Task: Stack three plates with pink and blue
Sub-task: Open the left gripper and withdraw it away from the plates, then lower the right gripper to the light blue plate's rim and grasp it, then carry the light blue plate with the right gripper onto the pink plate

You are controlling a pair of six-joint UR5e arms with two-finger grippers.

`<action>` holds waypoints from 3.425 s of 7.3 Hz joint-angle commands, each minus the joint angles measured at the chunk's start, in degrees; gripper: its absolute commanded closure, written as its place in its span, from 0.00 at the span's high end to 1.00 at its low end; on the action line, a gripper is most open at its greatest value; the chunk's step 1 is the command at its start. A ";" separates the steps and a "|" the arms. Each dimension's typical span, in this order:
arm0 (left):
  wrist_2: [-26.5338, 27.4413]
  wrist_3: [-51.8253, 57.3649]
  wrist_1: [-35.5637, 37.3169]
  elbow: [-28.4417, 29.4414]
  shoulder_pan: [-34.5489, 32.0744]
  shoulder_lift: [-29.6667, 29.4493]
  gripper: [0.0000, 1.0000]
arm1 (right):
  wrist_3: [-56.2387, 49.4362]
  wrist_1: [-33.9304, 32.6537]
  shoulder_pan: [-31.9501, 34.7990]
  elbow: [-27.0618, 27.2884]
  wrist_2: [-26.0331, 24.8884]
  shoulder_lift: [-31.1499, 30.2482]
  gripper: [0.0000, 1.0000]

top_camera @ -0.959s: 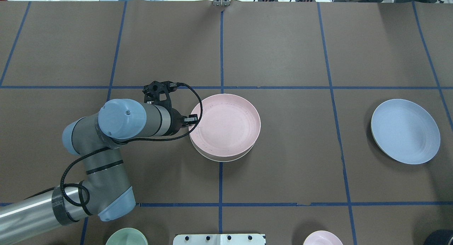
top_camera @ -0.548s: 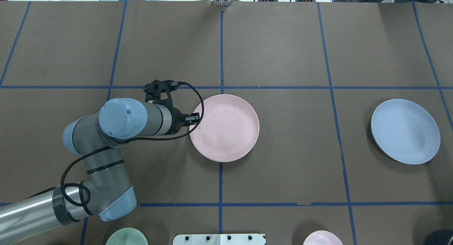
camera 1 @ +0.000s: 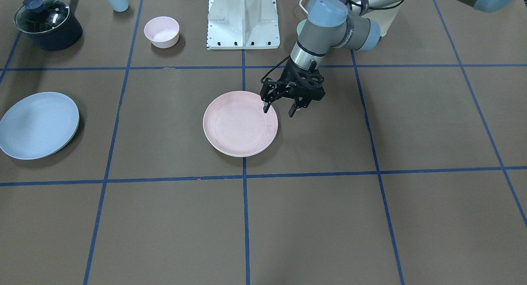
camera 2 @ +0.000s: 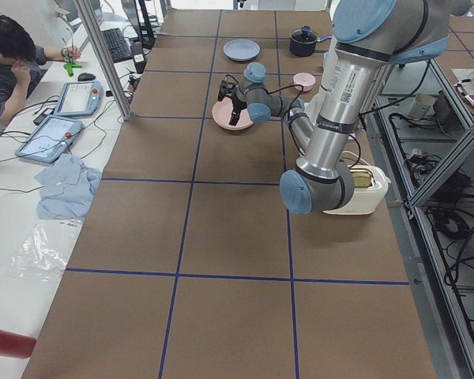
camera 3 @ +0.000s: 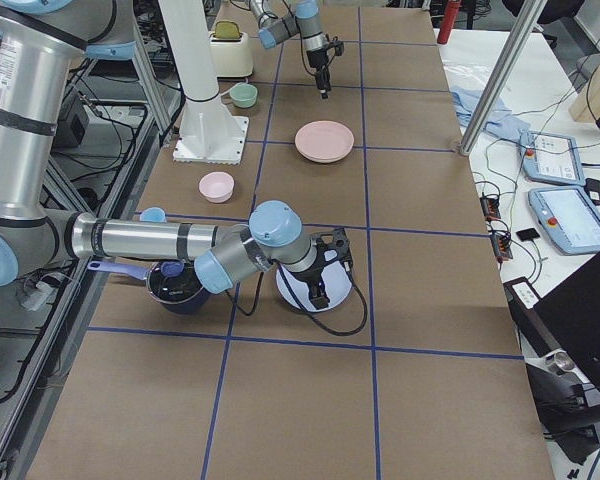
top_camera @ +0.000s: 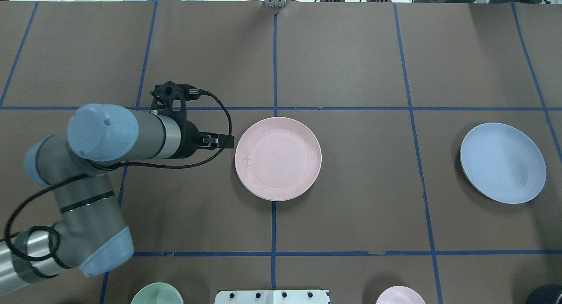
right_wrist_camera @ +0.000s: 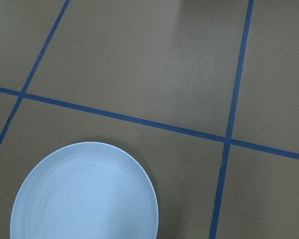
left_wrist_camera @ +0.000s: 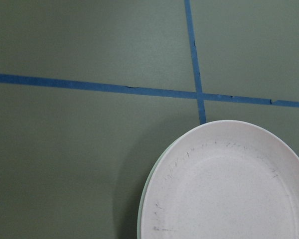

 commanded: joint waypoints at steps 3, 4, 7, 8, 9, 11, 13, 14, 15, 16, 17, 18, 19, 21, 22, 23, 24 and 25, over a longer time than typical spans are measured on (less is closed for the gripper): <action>-14.76 37.43 8.08 -8.50 -20.45 12.46 1.00 | 17.46 8.96 -13.11 -0.05 -8.84 -3.74 1.00; -14.51 38.27 8.07 -8.32 -21.27 12.66 1.00 | 20.83 14.23 -16.72 -2.23 -11.23 -5.06 0.98; -14.33 38.01 7.89 -8.23 -21.19 12.75 1.00 | 29.97 28.94 -25.18 -14.53 -21.08 -2.98 0.75; -14.25 38.01 7.89 -8.23 -21.19 12.75 1.00 | 31.14 29.05 -27.37 -15.68 -22.92 -2.09 0.75; -14.25 37.93 7.81 -8.23 -21.19 12.75 1.00 | 31.23 29.57 -28.18 -17.26 -23.38 -1.21 0.75; -14.25 37.40 7.81 -8.06 -21.10 12.49 1.00 | 32.72 30.89 -28.36 -17.54 -23.30 -1.20 0.57; -14.25 37.40 7.81 -8.06 -21.10 12.49 1.00 | 33.52 31.07 -29.24 -17.54 -23.30 -1.12 0.31; -14.25 37.49 7.81 -8.06 -21.10 12.40 1.00 | 33.69 31.07 -29.33 -17.45 -23.21 -0.68 0.09; -14.25 37.49 7.81 -8.06 -21.10 12.40 1.00 | 33.78 31.16 -29.33 -17.45 -23.12 -0.24 0.00; -14.16 37.49 7.81 -8.06 -21.10 12.40 1.00 | 33.78 31.25 -29.24 -17.02 -22.77 -0.06 0.00; -14.24 37.40 7.81 -8.06 -21.10 12.40 1.00 | 33.96 31.33 -29.24 -15.88 -22.59 0.03 0.00; -14.25 37.40 7.81 -8.06 -21.10 12.40 1.00 | 34.66 31.07 -28.98 -12.74 -20.85 0.03 0.00; -14.25 37.40 7.81 -8.06 -21.19 12.40 1.00 | 38.84 31.16 -28.98 -10.36 -18.66 0.20 0.00; -14.24 37.31 7.81 -8.06 -21.19 12.49 1.00 | 49.63 30.63 -28.98 -5.43 -18.64 3.87 0.00; -14.25 37.22 7.81 -8.06 -21.19 12.49 1.00 | 55.43 30.72 -29.15 -4.80 -19.25 8.42 0.00; -14.25 37.22 7.81 -8.06 -21.19 12.49 1.00 | 59.76 30.55 -29.94 -4.71 -19.25 13.51 0.00; -14.25 37.22 7.81 -8.06 -21.19 12.40 1.00 | 60.93 30.37 -32.64 -4.88 -19.60 18.43 0.00; -14.25 37.22 7.81 -7.97 -21.19 12.40 1.00 | 61.81 30.11 -36.84 -5.06 -22.30 21.79 0.00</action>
